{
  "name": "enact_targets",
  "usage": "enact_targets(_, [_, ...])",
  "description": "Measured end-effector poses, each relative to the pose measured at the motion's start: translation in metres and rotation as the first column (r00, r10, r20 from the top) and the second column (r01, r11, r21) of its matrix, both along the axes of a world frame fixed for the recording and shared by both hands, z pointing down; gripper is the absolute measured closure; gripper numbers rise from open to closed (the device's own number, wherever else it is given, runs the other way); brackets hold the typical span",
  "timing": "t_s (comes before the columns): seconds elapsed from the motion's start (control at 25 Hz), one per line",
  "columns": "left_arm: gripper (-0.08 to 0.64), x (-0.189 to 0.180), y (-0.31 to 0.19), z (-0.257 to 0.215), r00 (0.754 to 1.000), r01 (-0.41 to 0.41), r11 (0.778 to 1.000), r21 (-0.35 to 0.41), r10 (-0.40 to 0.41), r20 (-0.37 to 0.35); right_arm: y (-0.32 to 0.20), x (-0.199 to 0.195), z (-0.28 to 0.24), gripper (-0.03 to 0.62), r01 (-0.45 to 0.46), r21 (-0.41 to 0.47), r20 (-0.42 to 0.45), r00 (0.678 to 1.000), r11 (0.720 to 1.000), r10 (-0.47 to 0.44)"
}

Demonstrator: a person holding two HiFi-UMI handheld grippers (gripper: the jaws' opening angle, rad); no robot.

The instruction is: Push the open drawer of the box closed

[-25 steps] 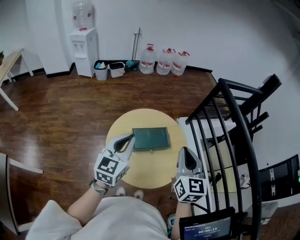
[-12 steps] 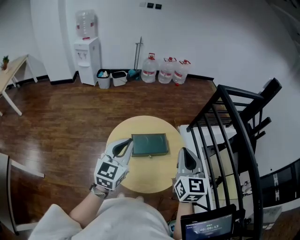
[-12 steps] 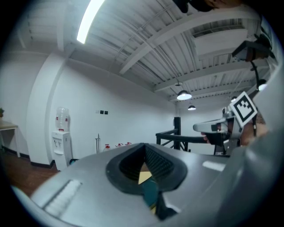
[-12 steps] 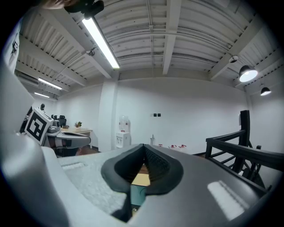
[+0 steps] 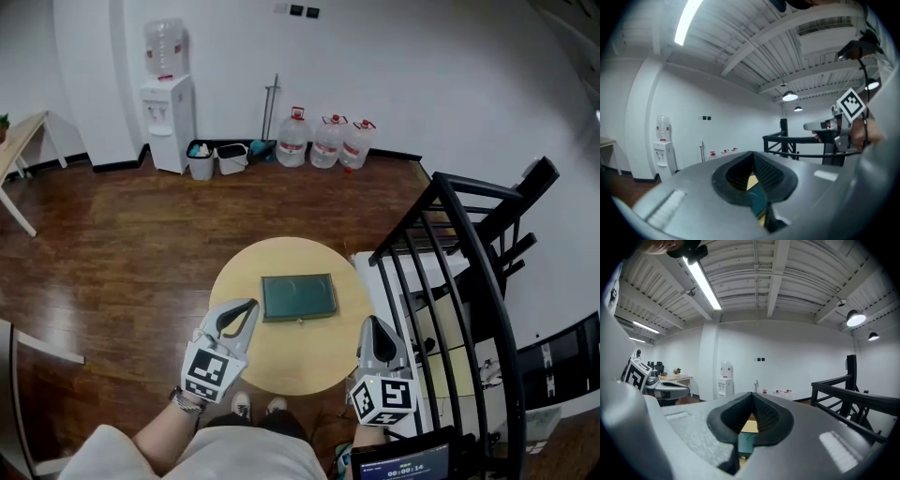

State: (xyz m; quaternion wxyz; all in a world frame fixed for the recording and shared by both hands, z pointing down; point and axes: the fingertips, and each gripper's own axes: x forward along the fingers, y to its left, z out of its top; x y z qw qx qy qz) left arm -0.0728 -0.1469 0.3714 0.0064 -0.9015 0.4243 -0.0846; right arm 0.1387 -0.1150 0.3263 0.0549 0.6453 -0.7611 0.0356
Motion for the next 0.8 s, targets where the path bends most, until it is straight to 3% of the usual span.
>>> enact_targets(0.28, [0.552,-0.008,-0.001,0.026,1.0,-0.003,0.999,-0.032,0.002,-0.028,0.009,0.008,0.022,0.589,-0.049,-0.029,-0.004,0.999,0.998,0.049])
enact_targets(0.6, [0.552,-0.016,0.03,0.01,0.997,0.057,0.998,-0.007,-0.058,-0.047,0.042,-0.007,0.012,0.589,0.006,0.015,0.016,1.0,1.0,-0.006])
enact_targets(0.8, [0.552,-0.001,0.073,0.004,0.998,0.038,0.999,0.009,-0.038,-0.047,0.083,-0.005,0.001,0.589,0.032,0.034,0.013,0.999,0.999,-0.032])
